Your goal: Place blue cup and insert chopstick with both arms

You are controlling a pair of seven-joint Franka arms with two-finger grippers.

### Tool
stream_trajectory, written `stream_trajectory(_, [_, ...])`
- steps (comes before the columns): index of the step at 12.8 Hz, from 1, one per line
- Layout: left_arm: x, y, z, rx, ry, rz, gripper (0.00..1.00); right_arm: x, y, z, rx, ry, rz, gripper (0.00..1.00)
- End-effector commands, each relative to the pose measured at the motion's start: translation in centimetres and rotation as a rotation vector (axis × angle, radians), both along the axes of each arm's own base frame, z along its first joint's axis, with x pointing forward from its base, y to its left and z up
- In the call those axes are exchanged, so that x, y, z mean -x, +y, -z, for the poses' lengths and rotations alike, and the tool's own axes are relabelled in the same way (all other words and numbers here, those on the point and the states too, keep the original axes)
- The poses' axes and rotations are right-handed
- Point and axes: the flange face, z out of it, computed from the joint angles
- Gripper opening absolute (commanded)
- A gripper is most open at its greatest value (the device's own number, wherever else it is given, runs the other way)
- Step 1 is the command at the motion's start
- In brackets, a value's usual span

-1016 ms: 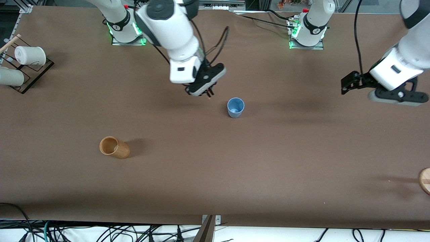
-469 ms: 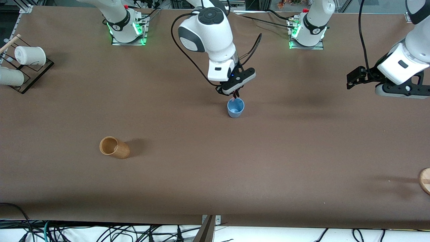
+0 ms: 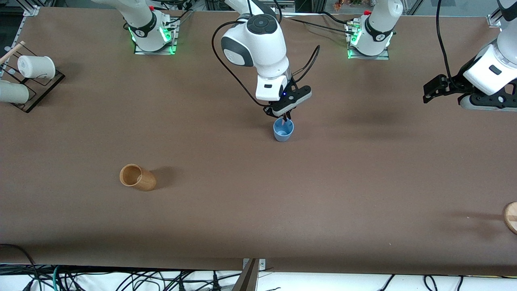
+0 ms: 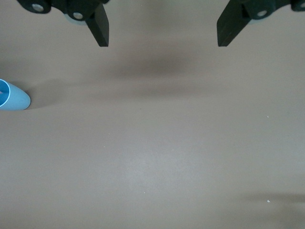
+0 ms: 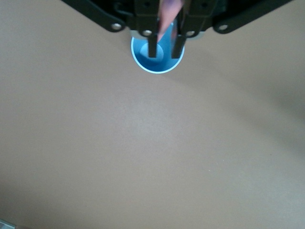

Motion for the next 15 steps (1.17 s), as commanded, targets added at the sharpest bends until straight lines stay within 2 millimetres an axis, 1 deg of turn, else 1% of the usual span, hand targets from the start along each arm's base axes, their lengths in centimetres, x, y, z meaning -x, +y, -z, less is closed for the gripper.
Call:
stream_trajectory(1, [0.2, -0.1, -0.5, 0.018, -0.005, 0.009, 1.00, -0.9, -0.2, -0.6, 0.001, -0.013, 0.034, 1.00])
stream_trajectory(2, [0.2, -0.1, -0.5, 0.017, -0.005, 0.006, 1.00, -1.5, -0.8, -1.4, -0.001, -0.012, 0.047, 1.00])
stream_trajectory(3, [0.2, -0.1, -0.5, 0.017, -0.005, 0.006, 1.00, -2.3, -2.1, -2.2, 0.024, 0.004, 0.070, 1.00])
stream_trajectory(4, [0.2, -0.1, -0.4, 0.018, -0.002, 0.010, 1.00, -3.3, -4.0, -3.4, 0.056, 0.032, 0.104, 1.00])
stream_trajectory(5, [0.3, 0.0, -0.3, 0.017, 0.007, 0.010, 1.00, -4.9, -6.8, -5.1, 0.076, 0.053, 0.150, 1.00])
stream_trajectory(7, [0.4, -0.3, -0.4, 0.020, 0.013, 0.012, 1.00, -7.3, -12.3, -8.8, 0.121, 0.083, 0.203, 1.00])
stream_trajectory(8, [0.4, -0.6, -0.5, 0.018, 0.012, 0.013, 1.00, -8.3, -15.2, -10.0, 0.146, 0.114, 0.207, 1.00])
stream_trajectory(10, [0.3, -0.6, -0.4, 0.018, 0.013, 0.016, 1.00, -10.8, -21.5, -11.2, 0.211, 0.164, 0.198, 1.00])
stream_trajectory(11, [0.3, -0.5, -0.4, 0.018, 0.013, 0.018, 1.00, -11.6, -24.5, -11.6, 0.227, 0.190, 0.192, 1.00])
stream_trajectory(12, [0.3, -0.3, -0.4, 0.018, 0.013, 0.018, 1.00, -12.2, -27.6, -12.2, 0.204, 0.230, 0.208, 1.00])
stream_trajectory(14, [0.4, -0.1, -0.4, 0.018, 0.016, 0.015, 1.00, -12.5, -33.1, -13.6, 0.185, 0.283, 0.221, 1.00])
stream_trajectory(15, [0.3, -0.1, -0.3, 0.018, 0.018, 0.015, 1.00, -12.2, -36.0, -14.2, 0.198, 0.291, 0.213, 1.00])
